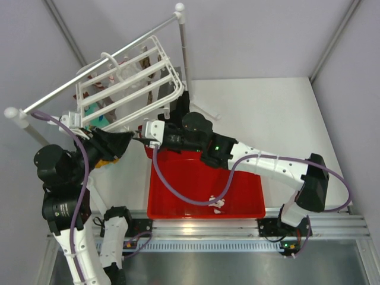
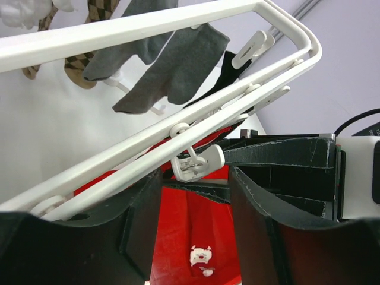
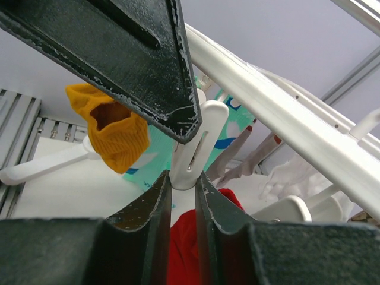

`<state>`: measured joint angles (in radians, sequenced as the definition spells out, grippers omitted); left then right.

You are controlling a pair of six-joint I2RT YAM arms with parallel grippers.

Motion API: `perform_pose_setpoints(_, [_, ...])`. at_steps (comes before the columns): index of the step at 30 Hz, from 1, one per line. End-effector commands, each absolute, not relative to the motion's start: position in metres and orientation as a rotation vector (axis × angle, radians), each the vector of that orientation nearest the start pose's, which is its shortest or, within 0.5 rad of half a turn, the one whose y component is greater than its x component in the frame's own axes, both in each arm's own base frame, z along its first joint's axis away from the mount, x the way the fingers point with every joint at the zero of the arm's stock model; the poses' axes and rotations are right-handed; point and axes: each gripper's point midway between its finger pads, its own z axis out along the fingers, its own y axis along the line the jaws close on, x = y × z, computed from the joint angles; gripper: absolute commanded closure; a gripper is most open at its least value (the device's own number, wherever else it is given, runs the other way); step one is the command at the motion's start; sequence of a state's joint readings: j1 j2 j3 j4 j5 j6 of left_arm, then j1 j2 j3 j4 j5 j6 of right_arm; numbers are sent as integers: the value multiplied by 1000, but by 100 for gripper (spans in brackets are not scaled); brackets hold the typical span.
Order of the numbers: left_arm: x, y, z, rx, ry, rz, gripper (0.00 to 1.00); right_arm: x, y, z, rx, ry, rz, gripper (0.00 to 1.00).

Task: Clip the socks to the hanger
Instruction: Open the clamp at the hanger.

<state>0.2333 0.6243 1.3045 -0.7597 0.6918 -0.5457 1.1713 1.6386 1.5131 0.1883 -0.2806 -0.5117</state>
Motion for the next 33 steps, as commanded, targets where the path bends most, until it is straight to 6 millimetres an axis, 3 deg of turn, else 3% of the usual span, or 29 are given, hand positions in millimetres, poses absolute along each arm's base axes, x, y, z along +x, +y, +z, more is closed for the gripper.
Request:
perform_pose_setpoints(1, [176,-84,441,-111,1592,-745,46,162,497,433,-1240,794,794,100])
perform_pose_setpoints(16, [195,-77,452,-159,1593,-752,43,172,503,429,-1231,802,672,100])
perform_pose_setpoints(25, [204,-74,451,-187,1606,-764,45,166,507,427,-1254,783,639,100])
perform_pose_setpoints(28, [207,-73,449,-201,1612,-762,53,167,507,425,-1259,785,635,100])
perform_pose_setpoints(33, [206,-73,444,-204,1627,-764,76,168,508,424,-1249,800,640,100])
